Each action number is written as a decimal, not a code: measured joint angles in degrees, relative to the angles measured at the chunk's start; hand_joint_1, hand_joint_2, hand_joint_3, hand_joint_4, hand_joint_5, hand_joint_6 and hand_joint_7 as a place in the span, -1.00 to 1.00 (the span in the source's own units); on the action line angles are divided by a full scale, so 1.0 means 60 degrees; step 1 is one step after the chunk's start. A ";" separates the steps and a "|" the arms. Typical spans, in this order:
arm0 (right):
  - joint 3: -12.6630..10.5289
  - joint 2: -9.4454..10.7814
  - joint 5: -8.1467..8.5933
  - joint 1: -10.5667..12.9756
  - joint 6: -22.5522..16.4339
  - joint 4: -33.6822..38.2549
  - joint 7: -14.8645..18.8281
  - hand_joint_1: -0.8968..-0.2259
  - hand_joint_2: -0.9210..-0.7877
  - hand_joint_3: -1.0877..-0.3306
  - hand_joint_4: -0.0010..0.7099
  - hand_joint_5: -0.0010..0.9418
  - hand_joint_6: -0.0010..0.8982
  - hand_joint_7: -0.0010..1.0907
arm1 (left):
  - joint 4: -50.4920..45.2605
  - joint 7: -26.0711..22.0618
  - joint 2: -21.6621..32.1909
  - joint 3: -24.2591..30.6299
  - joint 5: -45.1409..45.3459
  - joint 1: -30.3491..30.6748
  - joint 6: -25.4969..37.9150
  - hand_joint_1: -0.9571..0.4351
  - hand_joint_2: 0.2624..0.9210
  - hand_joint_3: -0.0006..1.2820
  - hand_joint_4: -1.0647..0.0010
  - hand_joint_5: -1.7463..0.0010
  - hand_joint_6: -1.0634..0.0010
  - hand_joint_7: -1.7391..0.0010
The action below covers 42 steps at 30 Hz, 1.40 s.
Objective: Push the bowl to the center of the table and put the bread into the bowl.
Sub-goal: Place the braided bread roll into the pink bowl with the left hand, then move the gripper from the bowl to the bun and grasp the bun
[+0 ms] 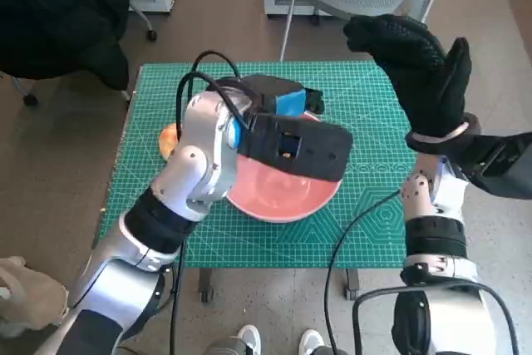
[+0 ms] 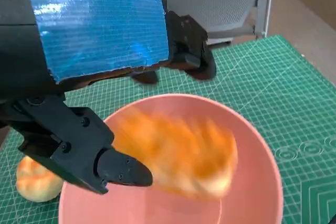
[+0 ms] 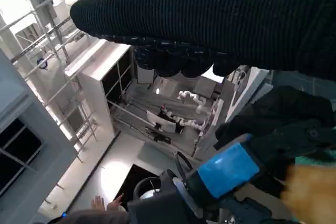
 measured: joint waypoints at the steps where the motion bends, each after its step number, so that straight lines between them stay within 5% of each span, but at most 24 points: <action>1: 0.0007 0.0000 0.0000 0.0000 0.0000 0.0003 0.0000 -0.48 -1.00 -0.41 -0.24 -1.00 -0.29 -0.99 | -0.0001 0.0012 0.0020 0.0000 -0.0010 0.0012 -0.0008 -0.30 0.32 -0.93 1.00 0.99 0.97 0.65; 11: 0.0006 0.0000 0.0014 -0.0001 0.0001 0.0134 0.0025 -0.53 -1.00 -0.39 -0.23 -0.99 -0.29 -0.99 | -0.0020 0.0092 0.0162 0.0003 -0.0050 0.0142 0.0062 -0.33 0.34 -0.95 1.00 1.00 1.00 0.64; 22: 0.0005 0.0005 0.0050 -0.0011 0.0019 0.0194 0.0116 -0.56 -1.00 -0.38 -0.23 -1.00 -0.28 -0.99 | -0.0707 0.0031 0.0646 0.0023 0.0066 0.0194 0.0314 -0.16 0.35 -0.98 1.00 1.00 0.97 0.70; 35: -0.0014 -0.0001 0.0116 -0.0018 0.0092 0.0236 0.0251 -0.56 -1.00 -0.36 -0.23 -1.00 -0.29 -0.99 | -0.2545 -0.0685 0.2285 0.1151 0.0002 0.0788 0.1067 0.18 0.29 -1.00 1.00 1.00 0.76 0.91; 42: -0.0037 -0.0002 0.0194 -0.0022 0.0093 0.0334 0.0315 -0.56 -1.00 -0.36 -0.23 -1.00 -0.28 -0.99 | -0.3110 -0.0593 0.3348 0.1783 0.0110 0.1213 0.1208 0.21 0.29 -1.00 1.00 1.00 0.71 0.93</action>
